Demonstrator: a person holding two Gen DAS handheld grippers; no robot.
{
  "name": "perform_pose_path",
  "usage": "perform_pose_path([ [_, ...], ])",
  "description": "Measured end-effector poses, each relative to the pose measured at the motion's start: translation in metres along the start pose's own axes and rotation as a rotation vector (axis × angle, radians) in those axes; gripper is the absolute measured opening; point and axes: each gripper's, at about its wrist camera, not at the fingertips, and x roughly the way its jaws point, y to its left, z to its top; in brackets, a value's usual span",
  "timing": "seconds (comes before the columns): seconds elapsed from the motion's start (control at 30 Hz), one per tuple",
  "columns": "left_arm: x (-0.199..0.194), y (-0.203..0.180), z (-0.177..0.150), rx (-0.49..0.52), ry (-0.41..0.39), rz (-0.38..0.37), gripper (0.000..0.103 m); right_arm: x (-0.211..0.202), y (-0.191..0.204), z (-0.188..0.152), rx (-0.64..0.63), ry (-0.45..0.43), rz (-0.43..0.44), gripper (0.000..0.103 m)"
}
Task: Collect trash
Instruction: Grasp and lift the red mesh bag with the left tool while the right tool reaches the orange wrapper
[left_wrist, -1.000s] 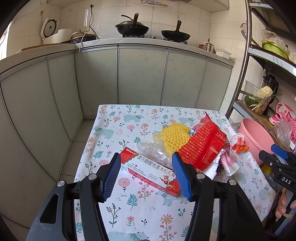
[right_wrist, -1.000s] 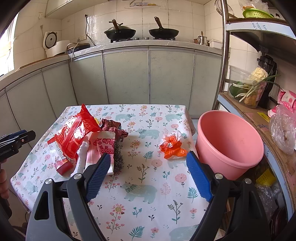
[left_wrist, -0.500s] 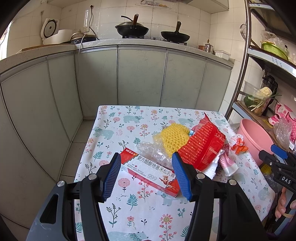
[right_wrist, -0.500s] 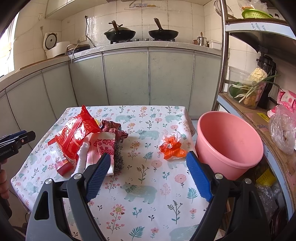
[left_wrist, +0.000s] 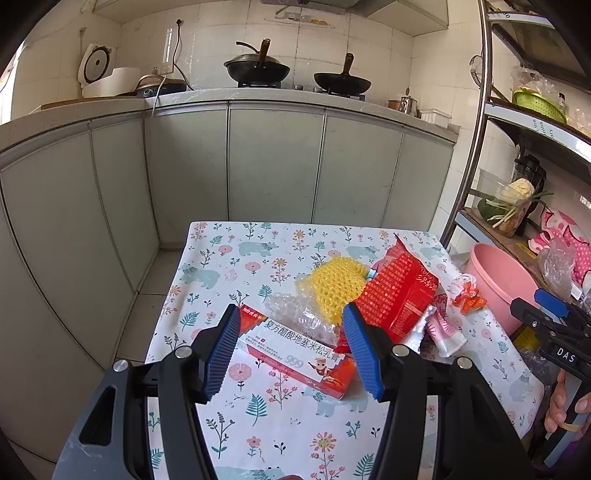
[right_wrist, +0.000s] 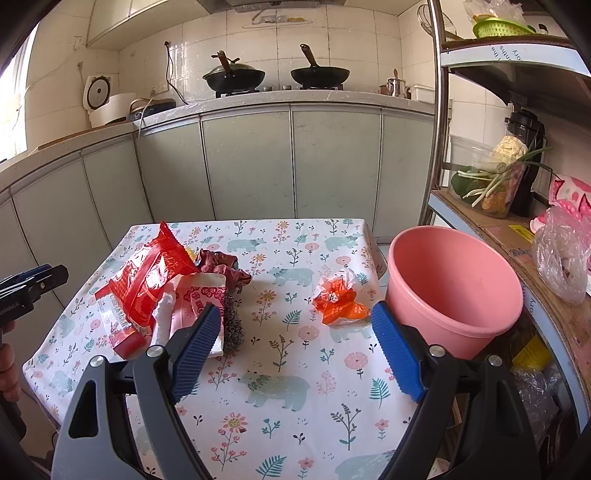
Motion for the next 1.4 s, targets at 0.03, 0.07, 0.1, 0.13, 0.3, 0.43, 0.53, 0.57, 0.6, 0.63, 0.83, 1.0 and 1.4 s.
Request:
perform_pose_path([
  [0.03,0.0,0.0,0.0,0.0,-0.001,-0.002,0.057,0.0,-0.001,0.0,0.002,-0.002,-0.002,0.084],
  [0.07,0.0,-0.001,0.0,0.001,-0.004,-0.005,0.057,0.0,-0.002,0.0,0.005,-0.003,-0.003,0.084],
  [0.1,0.0,0.0,0.0,0.0,-0.006,-0.008,0.057,0.0,-0.002,0.0,0.007,-0.004,-0.004,0.084],
  [0.13,0.0,0.0,0.0,-0.001,-0.007,-0.012,0.057,0.0,-0.003,0.0,0.01,-0.005,-0.006,0.084],
  [0.3,0.001,-0.001,-0.001,-0.006,-0.008,-0.027,0.057,0.002,-0.006,-0.001,0.023,-0.005,-0.01,0.084],
  [0.43,0.004,-0.002,-0.001,-0.004,-0.002,-0.042,0.058,0.004,-0.011,-0.003,0.035,-0.001,-0.012,0.084],
  [0.53,0.007,-0.006,-0.002,0.007,0.003,-0.05,0.058,0.006,-0.014,-0.004,0.045,0.001,-0.015,0.084],
  [0.57,0.008,-0.007,-0.002,0.011,0.005,-0.052,0.058,0.007,-0.016,-0.004,0.049,0.002,-0.016,0.084],
  [0.6,0.009,-0.009,-0.001,0.014,0.007,-0.053,0.058,0.008,-0.018,-0.005,0.053,0.004,-0.016,0.084],
  [0.63,0.01,-0.01,-0.001,0.017,0.01,-0.056,0.058,0.008,-0.019,-0.005,0.057,0.005,-0.017,0.084],
  [0.83,0.014,-0.018,-0.001,0.036,0.016,-0.088,0.058,0.012,-0.025,-0.008,0.073,0.013,-0.017,0.084],
  [1.0,0.02,-0.027,0.0,0.064,0.03,-0.113,0.058,0.016,-0.029,-0.009,0.081,0.021,-0.007,0.084],
  [1.4,0.056,-0.036,0.008,0.115,0.096,-0.176,0.058,0.03,-0.034,-0.008,0.079,0.04,0.011,0.084],
])
